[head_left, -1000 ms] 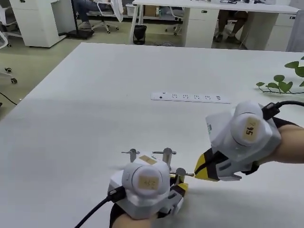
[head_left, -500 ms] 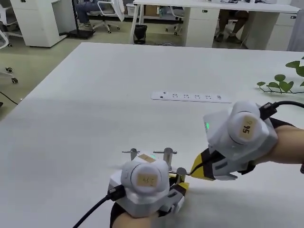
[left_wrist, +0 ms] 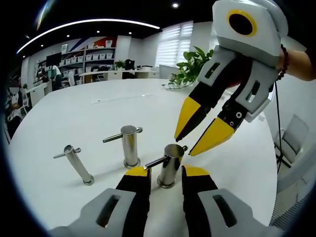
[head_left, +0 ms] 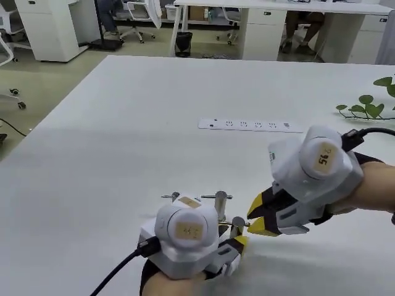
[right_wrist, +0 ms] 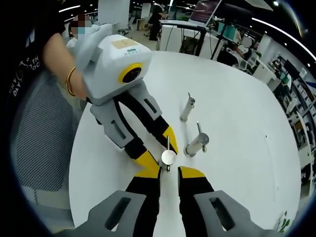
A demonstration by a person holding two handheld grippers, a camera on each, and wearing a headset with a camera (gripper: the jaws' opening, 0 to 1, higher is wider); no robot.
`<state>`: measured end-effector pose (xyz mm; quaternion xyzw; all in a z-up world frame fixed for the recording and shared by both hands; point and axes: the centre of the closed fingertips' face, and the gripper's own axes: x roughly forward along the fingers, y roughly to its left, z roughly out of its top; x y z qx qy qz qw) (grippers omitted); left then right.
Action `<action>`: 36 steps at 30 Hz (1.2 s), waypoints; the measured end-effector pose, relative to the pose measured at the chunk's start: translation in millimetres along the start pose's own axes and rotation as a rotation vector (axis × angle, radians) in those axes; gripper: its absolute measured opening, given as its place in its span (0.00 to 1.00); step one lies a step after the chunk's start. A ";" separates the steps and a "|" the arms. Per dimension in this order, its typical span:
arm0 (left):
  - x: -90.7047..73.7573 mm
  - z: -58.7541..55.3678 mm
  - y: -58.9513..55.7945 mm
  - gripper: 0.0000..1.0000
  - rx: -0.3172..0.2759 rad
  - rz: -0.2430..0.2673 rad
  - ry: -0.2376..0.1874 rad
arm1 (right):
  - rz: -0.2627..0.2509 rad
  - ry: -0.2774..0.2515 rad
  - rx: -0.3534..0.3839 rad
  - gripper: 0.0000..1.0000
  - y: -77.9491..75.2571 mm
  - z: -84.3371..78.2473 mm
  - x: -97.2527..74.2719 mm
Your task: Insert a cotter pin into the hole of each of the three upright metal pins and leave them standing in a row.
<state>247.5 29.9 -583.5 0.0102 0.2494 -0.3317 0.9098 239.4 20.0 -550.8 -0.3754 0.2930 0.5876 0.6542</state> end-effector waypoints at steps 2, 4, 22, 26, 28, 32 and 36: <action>-4.0 -1.4 2.7 0.27 0.004 0.002 0.007 | 0.001 -0.014 0.044 0.14 -1.0 2.5 1.0; -7.8 -3.4 4.4 0.31 0.015 0.004 0.020 | 0.004 -0.020 0.072 0.17 -2.0 3.8 2.8; -33.2 6.7 7.7 0.60 -0.036 0.001 -0.005 | 0.033 -0.040 0.147 0.15 3.1 5.0 23.9; -39.5 6.7 11.5 0.63 -0.022 0.017 0.001 | 0.040 -0.040 0.150 0.11 4.9 2.8 27.2; -41.7 7.4 12.5 0.66 -0.026 0.014 0.003 | 0.036 -0.049 0.155 0.10 4.0 3.6 27.7; -48.2 7.9 15.6 0.71 -0.016 0.026 0.005 | 0.038 -0.053 0.160 0.10 3.6 3.7 29.0; -54.0 7.9 20.1 0.75 -0.011 0.034 0.004 | 0.035 -0.057 0.162 0.09 3.1 3.3 30.1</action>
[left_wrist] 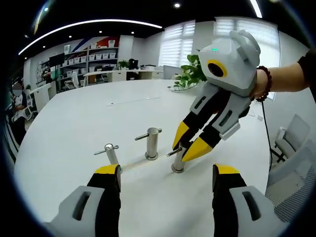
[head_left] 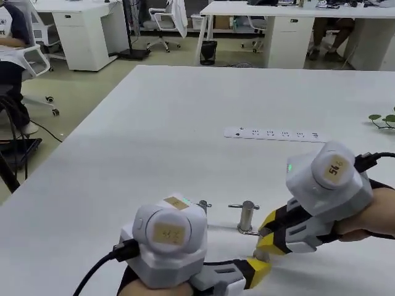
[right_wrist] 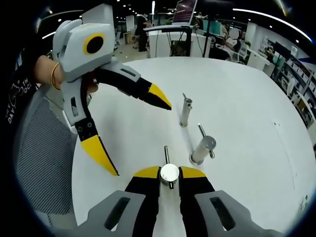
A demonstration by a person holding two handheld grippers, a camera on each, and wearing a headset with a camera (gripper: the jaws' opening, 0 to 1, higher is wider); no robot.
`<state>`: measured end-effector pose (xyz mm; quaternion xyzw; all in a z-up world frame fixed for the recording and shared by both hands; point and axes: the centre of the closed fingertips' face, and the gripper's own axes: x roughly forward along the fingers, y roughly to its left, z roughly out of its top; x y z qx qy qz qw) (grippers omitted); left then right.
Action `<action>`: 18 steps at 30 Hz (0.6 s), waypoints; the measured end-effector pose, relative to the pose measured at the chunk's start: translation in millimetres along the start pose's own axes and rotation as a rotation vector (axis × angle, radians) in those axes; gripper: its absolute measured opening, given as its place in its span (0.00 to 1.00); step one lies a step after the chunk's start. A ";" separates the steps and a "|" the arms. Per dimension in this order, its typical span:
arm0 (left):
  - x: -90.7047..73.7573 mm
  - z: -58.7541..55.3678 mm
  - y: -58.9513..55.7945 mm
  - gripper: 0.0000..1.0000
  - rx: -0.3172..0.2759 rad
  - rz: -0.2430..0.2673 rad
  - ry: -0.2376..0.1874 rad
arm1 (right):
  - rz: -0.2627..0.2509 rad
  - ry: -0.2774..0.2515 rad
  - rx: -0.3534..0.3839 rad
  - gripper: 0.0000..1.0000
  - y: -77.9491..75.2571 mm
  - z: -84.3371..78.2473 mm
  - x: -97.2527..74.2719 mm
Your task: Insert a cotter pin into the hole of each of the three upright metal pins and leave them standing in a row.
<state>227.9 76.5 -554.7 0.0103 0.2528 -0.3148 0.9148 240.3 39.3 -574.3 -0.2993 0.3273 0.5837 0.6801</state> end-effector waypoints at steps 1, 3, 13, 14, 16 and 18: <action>-1.0 0.3 0.2 0.75 -0.001 -0.001 0.000 | 0.001 -0.001 0.002 0.09 0.1 -0.1 0.1; -2.2 -0.2 2.2 0.77 0.012 0.006 0.007 | 0.003 -0.001 0.005 0.09 0.2 -0.1 -0.2; -14.2 -0.4 17.0 0.92 0.033 0.037 0.006 | 0.007 0.002 -0.004 0.08 -1.3 -2.0 -2.4; -15.3 0.0 18.3 0.94 0.030 0.036 0.004 | 0.007 0.003 -0.002 0.08 -2.0 -2.8 -2.9; -17.6 1.9 19.7 0.97 0.037 0.033 -0.004 | 0.010 0.005 -0.006 0.08 -2.7 -4.2 -4.2; -19.9 3.6 20.5 0.98 0.035 0.030 -0.010 | 0.011 0.007 -0.010 0.08 -4.0 -5.2 -5.8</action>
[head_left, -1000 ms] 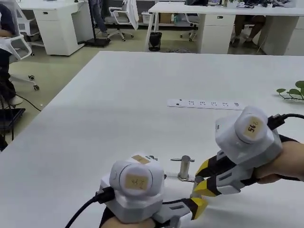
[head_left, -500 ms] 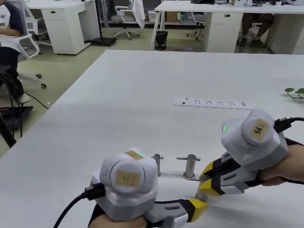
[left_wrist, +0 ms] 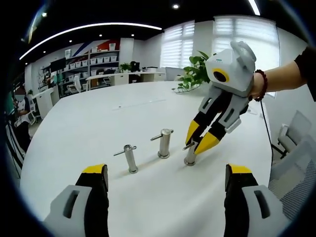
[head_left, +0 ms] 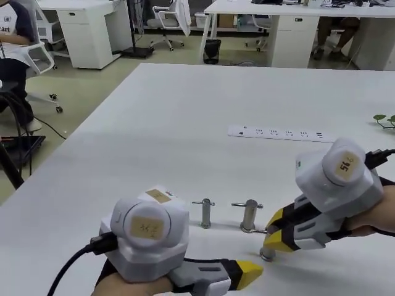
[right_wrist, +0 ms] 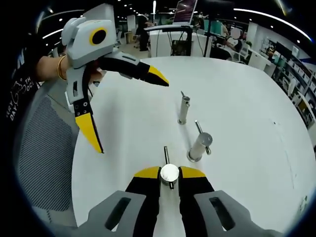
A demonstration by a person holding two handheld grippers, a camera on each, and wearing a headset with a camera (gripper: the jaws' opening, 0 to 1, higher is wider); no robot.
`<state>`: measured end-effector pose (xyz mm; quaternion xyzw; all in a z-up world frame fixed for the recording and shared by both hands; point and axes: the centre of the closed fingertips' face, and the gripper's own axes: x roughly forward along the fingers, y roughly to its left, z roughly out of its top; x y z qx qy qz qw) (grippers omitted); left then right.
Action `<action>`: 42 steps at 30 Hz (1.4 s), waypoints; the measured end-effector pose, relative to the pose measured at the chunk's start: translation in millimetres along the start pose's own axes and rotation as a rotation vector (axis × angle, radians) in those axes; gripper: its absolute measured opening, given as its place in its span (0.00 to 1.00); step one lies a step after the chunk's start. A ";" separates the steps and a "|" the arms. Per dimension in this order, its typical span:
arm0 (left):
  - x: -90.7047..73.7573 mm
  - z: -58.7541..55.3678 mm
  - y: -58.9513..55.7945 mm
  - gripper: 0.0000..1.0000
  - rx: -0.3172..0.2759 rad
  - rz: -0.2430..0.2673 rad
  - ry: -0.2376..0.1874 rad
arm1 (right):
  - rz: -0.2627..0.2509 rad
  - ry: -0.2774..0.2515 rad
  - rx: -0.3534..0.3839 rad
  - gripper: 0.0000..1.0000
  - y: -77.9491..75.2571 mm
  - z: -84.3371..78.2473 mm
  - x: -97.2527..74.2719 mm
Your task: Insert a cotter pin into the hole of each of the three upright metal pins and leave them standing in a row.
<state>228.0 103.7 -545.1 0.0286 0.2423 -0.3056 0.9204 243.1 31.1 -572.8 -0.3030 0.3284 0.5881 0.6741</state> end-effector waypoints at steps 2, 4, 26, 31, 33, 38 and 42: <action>-2.4 1.9 1.0 0.99 -0.011 -0.007 -0.008 | -0.003 0.002 -0.002 0.08 -3.0 -0.8 -2.7; -4.3 3.9 1.6 0.99 -0.011 -0.010 -0.019 | -0.007 0.002 -0.004 0.08 -6.2 -1.4 -5.5; -14.9 2.7 18.4 0.96 -0.007 0.010 -0.031 | -0.053 0.055 -0.032 0.08 -43.2 -15.0 -21.2; -15.2 2.1 21.4 0.96 -0.024 0.010 -0.047 | -0.051 0.067 -0.035 0.08 -46.1 -18.9 -20.2; -15.1 1.8 22.6 0.95 -0.032 0.013 -0.050 | -0.050 0.073 -0.038 0.08 -46.5 -20.1 -19.4; -15.6 1.2 24.5 0.94 -0.033 0.018 -0.050 | -0.048 0.081 -0.041 0.08 -48.8 -22.2 -18.1; -15.9 1.1 25.7 0.94 -0.025 0.021 -0.049 | -0.044 0.085 -0.041 0.08 -49.4 -24.2 -18.6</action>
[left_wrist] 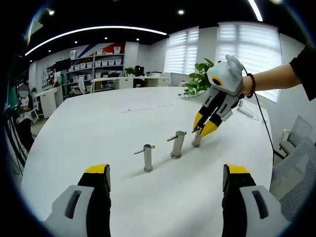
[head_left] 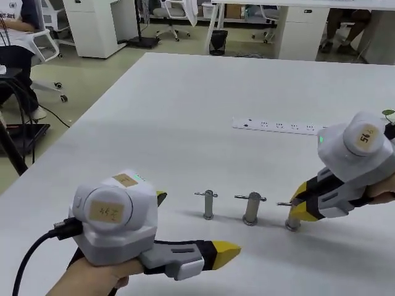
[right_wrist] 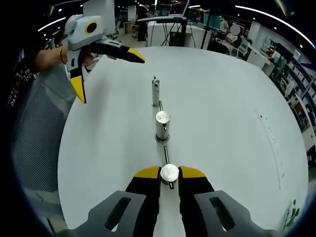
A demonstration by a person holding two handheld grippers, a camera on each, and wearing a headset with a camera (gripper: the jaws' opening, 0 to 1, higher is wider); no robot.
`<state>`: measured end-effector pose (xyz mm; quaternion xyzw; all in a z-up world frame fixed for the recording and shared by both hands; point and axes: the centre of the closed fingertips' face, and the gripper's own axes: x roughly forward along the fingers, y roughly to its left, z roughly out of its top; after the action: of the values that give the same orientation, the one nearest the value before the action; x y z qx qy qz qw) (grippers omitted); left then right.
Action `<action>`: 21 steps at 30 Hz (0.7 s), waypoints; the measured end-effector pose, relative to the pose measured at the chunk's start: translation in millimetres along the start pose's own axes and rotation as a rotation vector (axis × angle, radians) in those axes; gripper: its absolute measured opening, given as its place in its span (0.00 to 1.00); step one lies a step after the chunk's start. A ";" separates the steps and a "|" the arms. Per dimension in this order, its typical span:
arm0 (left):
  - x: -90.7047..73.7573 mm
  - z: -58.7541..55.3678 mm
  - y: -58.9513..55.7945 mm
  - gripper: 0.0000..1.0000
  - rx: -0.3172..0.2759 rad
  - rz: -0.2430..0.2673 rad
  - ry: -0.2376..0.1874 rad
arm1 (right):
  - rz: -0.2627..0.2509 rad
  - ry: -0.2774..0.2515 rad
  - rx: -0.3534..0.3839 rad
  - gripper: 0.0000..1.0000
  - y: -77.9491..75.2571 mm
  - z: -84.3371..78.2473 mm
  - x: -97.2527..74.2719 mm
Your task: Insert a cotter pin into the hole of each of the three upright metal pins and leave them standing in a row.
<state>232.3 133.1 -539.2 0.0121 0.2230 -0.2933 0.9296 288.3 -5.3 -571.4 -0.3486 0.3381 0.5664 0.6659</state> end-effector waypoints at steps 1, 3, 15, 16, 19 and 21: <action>-0.1 0.2 0.0 0.94 -0.001 0.000 -0.001 | 0.002 -0.001 -0.004 0.08 -0.4 -0.2 -0.4; 0.2 0.1 0.6 0.93 -0.005 0.001 -0.002 | 0.005 0.000 -0.004 0.08 -1.7 -0.6 -1.3; 2.6 -3.7 -1.3 0.92 0.003 -0.004 0.012 | 0.017 0.001 0.017 0.09 -6.8 -4.3 -2.4; 2.7 -3.9 -1.3 0.92 0.003 -0.004 0.012 | 0.019 0.000 0.011 0.09 -6.7 -4.5 -2.1; 2.6 -4.2 -1.8 0.92 0.003 -0.004 0.013 | 0.022 -0.009 0.002 0.09 -6.4 -4.0 -1.1; 2.7 -5.7 -1.3 0.92 0.003 -0.004 0.018 | 0.023 -0.011 0.014 0.09 -6.7 -4.2 -0.4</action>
<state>231.2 131.3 -545.3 0.0155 0.2311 -0.2955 0.9269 294.6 -9.9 -572.7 -0.3366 0.3422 0.5735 0.6638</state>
